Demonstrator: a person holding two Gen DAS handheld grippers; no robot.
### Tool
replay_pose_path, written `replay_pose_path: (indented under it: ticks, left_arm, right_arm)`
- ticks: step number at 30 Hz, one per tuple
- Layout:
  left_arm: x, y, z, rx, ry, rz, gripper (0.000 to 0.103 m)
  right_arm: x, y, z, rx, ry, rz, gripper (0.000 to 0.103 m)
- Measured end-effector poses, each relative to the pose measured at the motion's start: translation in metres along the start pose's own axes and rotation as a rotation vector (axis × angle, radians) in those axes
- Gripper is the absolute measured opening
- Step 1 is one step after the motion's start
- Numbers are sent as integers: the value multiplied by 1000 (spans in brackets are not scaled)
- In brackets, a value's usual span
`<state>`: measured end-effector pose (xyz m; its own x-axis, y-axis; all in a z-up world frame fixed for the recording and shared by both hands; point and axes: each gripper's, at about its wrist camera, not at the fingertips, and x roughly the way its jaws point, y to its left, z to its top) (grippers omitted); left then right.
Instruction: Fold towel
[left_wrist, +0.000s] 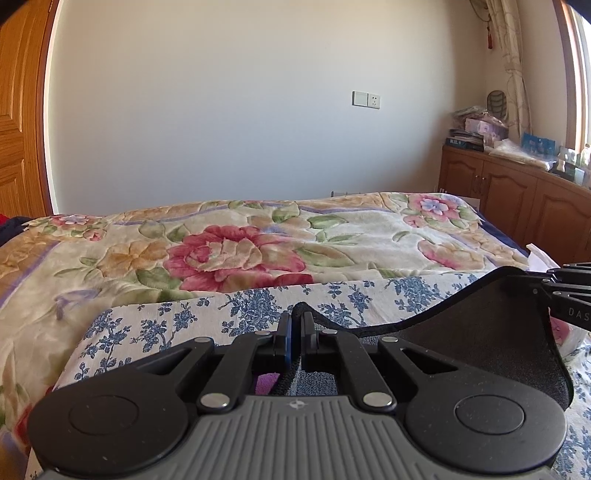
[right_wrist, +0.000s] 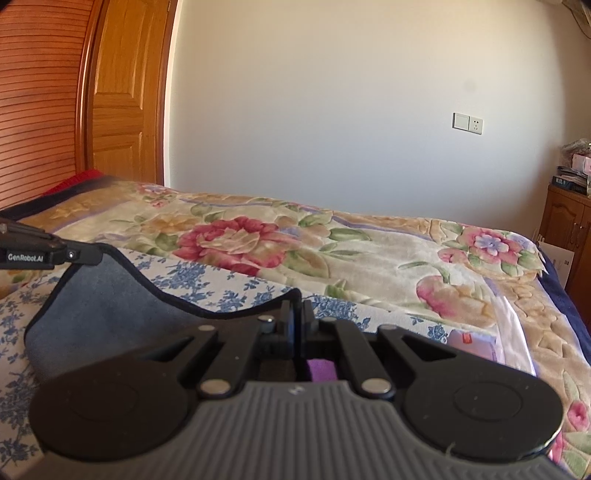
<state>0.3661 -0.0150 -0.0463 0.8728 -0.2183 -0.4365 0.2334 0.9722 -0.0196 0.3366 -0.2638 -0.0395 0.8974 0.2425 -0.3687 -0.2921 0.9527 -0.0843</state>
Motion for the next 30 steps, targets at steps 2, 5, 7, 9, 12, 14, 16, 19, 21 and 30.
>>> replay_pose_path:
  ticks: [2, 5, 7, 9, 12, 14, 16, 19, 21, 30]
  left_arm:
    - [3, 0, 2, 4, -2, 2, 5]
    - [6, -2, 4, 21, -22, 11, 5]
    - [8, -3, 5, 34, -25, 14, 5]
    - [10, -4, 6, 43, -27, 17, 5]
    - [14, -4, 9, 52, -33, 24, 5]
    - [18, -4, 11, 51, -32, 27, 5]
    - [22, -3, 12, 55, -28, 31, 5]
    - [30, -2, 10, 53, -14, 40, 5]
    - [36, 0, 8, 53, -5, 44, 5]
    - [59, -6, -1, 136, 38, 57, 5]
  right_arm:
    - [3, -1, 0, -4, 0, -3, 4]
    - [6, -4, 1, 9, -5, -2, 4]
    - [8, -6, 1, 10, -4, -9, 4]
    - [10, -8, 0, 11, 0, -19, 4]
    - [14, -10, 0, 6, 8, -32, 4]
    - [17, -12, 0, 1, 14, -38, 4]
    - [22, -13, 0, -2, 28, -42, 4]
    - [33, -14, -3, -13, 58, -49, 4]
    - [38, -13, -6, -26, 78, -54, 4]
    - [55, -15, -18, -45, 144, -63, 4]
